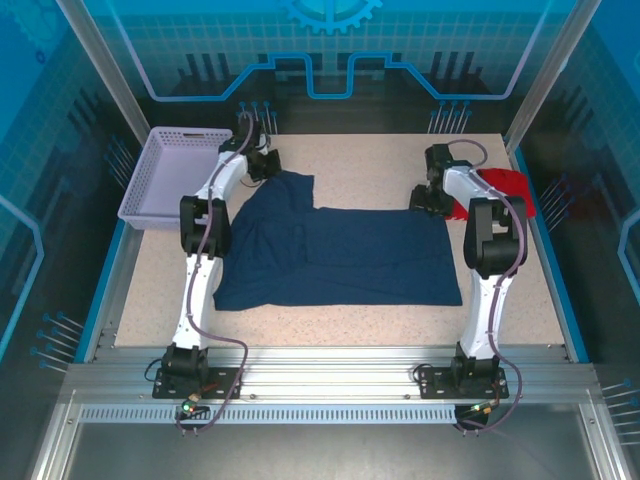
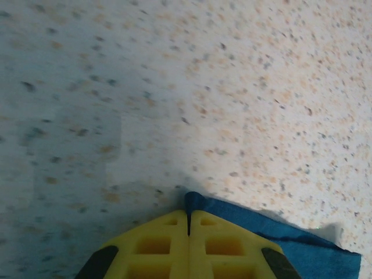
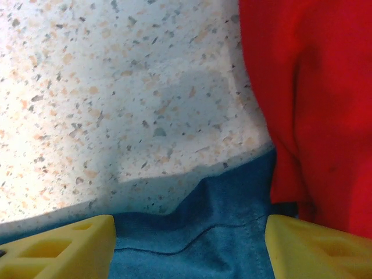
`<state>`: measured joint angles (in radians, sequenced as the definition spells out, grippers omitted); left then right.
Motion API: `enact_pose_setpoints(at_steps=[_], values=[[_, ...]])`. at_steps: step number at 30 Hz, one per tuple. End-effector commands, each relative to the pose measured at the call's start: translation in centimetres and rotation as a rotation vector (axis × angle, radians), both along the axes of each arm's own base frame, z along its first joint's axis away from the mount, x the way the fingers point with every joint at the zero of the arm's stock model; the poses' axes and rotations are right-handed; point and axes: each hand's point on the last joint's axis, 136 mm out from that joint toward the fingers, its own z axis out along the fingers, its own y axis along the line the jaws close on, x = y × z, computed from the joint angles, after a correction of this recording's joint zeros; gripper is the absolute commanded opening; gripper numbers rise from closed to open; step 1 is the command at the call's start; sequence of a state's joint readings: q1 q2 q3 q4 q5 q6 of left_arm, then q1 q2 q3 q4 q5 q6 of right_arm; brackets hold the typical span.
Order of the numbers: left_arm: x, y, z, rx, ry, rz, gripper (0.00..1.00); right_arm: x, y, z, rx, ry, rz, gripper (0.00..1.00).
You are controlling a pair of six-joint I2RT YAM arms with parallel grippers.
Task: Fold the inside-out t-shirt
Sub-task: Fold the T-shirt at the center of the table.
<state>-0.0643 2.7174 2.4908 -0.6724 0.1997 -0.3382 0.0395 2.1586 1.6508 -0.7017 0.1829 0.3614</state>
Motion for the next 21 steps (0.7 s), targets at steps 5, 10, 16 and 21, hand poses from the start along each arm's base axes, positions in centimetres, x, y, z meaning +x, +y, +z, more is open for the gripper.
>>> enact_pose_setpoints(at_steps=[5,10,16,21], values=[[-0.3,1.9,1.2,-0.020,0.006,0.040,0.00,-0.1,-0.6,-1.2,0.028,0.085,-0.014,0.69],[-0.3,2.0,1.2,-0.024,0.009,0.044,0.00,0.2,-0.3,-2.0,0.057,0.127,-0.005,0.70],[-0.3,2.0,1.5,-0.030,0.001,0.041,0.00,0.9,-1.4,-1.0,0.076,0.078,-0.039,0.73],[-0.3,2.1,1.4,-0.035,0.002,0.042,0.00,1.5,-1.0,-0.6,0.173,0.041,-0.044,0.74]])
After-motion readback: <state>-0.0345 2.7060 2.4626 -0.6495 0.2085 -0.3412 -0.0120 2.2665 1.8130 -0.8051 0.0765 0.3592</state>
